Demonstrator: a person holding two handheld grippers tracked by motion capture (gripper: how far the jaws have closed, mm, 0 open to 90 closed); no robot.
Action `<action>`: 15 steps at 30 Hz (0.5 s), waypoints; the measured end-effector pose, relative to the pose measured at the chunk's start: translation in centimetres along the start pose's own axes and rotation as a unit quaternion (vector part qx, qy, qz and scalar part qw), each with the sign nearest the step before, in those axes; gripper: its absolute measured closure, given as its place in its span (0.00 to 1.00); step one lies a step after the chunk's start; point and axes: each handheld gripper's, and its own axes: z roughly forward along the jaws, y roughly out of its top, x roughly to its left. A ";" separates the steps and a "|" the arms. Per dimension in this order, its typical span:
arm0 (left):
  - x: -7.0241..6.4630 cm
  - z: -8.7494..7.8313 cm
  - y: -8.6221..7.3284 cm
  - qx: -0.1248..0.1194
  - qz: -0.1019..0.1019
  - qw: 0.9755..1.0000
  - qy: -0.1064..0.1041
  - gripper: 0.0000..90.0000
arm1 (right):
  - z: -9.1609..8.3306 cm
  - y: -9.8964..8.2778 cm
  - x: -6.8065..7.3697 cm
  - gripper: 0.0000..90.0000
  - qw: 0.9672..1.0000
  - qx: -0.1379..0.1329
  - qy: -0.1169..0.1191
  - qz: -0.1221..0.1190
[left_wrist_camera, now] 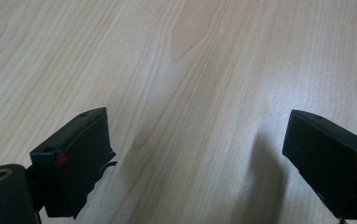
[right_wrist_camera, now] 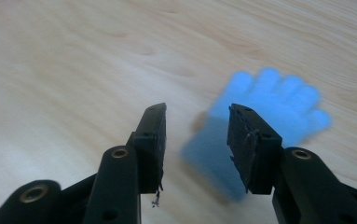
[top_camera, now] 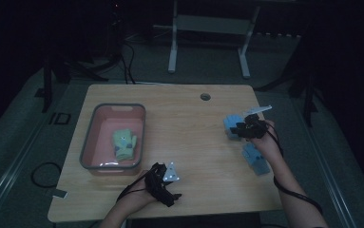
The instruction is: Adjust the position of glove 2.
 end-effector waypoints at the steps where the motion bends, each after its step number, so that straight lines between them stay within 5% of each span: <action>1: 0.1 0.0 -0.1 0.001 -0.002 1.000 0.001 0.09 | 0.5 0.1 -0.8 0.64 1.000 0.005 -0.007 0.008; 15: 0.0 0.1 -0.4 -0.014 -0.013 1.000 -0.013 0.09 | 4.7 0.2 -3.5 0.69 0.998 0.039 -0.040 0.036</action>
